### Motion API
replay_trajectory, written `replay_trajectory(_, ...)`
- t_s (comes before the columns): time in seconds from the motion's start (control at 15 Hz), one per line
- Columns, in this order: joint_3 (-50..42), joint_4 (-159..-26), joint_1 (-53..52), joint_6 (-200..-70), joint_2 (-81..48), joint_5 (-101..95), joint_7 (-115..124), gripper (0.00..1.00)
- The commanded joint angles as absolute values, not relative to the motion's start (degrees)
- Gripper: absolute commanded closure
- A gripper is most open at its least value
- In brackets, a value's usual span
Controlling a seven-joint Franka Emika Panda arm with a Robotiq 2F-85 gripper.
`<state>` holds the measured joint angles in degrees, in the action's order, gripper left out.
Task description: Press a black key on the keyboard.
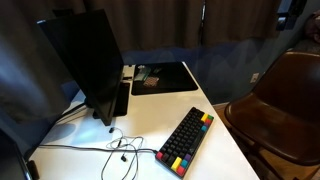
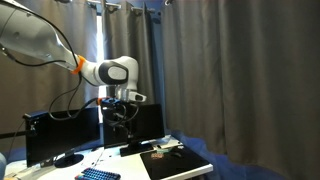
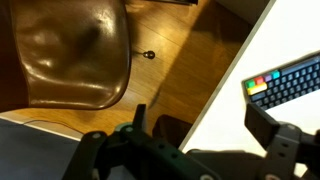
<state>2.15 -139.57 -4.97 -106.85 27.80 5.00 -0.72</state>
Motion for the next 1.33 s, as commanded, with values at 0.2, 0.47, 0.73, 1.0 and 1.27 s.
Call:
replay_trajectory(0.2, 12.84, -135.88, -15.15, -110.12, 18.01, 5.03, -3.36, 0.00)
replay_trajectory(0.47, 14.64, -136.44, -16.71, -110.08, 17.61, 5.07, -3.12, 0.00)
replay_trajectory(0.73, 14.86, -135.14, -16.84, -110.10, 15.59, 4.91, -4.45, 0.00)
replay_trajectory(1.0, 15.14, -134.68, -17.47, -111.51, 13.95, 6.14, -5.42, 0.00)
replay_trajectory(1.27, 18.33, -133.60, -19.82, -124.15, 4.97, 10.62, -2.94, 0.00)
